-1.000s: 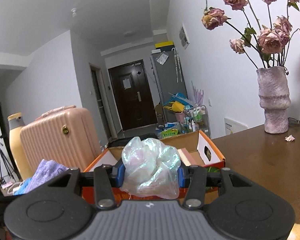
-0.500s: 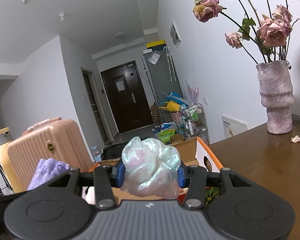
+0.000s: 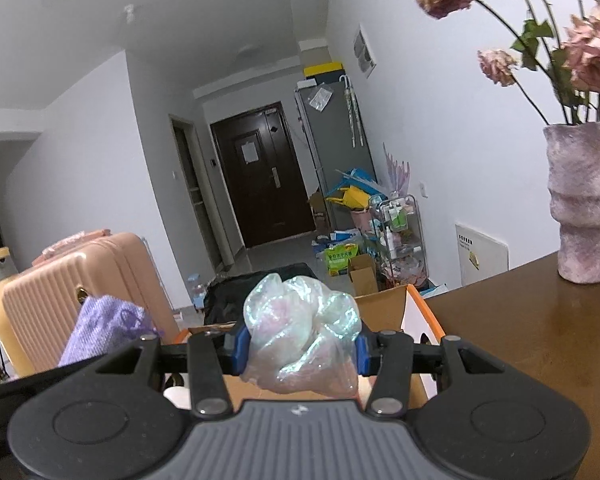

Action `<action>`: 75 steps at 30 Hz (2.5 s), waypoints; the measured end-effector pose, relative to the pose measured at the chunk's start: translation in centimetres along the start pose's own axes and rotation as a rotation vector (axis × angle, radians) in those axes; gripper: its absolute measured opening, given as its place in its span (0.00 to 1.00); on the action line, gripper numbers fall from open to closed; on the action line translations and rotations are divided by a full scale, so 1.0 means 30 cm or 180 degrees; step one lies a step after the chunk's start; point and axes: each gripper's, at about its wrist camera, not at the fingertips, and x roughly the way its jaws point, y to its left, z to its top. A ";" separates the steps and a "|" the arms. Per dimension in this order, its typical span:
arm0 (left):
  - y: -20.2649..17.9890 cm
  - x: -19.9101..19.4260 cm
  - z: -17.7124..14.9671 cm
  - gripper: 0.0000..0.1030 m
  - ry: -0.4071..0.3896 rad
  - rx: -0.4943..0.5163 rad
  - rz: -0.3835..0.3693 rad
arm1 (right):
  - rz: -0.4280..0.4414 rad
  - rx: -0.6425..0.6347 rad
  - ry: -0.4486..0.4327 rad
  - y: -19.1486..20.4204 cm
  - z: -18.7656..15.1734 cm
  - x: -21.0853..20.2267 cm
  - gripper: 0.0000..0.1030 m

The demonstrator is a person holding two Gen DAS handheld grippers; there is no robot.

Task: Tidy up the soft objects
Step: 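Carry the purple pouch with the left tool to the box while the right tool carries the pouf there, then open both tools to drop the pouch and pouf into the box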

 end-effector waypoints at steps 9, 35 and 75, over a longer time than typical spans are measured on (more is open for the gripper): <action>-0.024 0.096 0.036 0.45 -0.0015 0.0062 0.0011 | -0.0060 -0.0193 0.0206 0.014 0.032 0.114 0.45; -0.061 0.295 -0.018 0.45 0.0168 0.0469 0.0272 | -0.0221 -0.0743 0.0732 0.080 -0.040 0.330 0.46; -0.014 0.265 -0.031 1.00 -0.0026 0.0171 0.0448 | -0.0399 -0.0650 0.0523 0.033 -0.049 0.311 1.00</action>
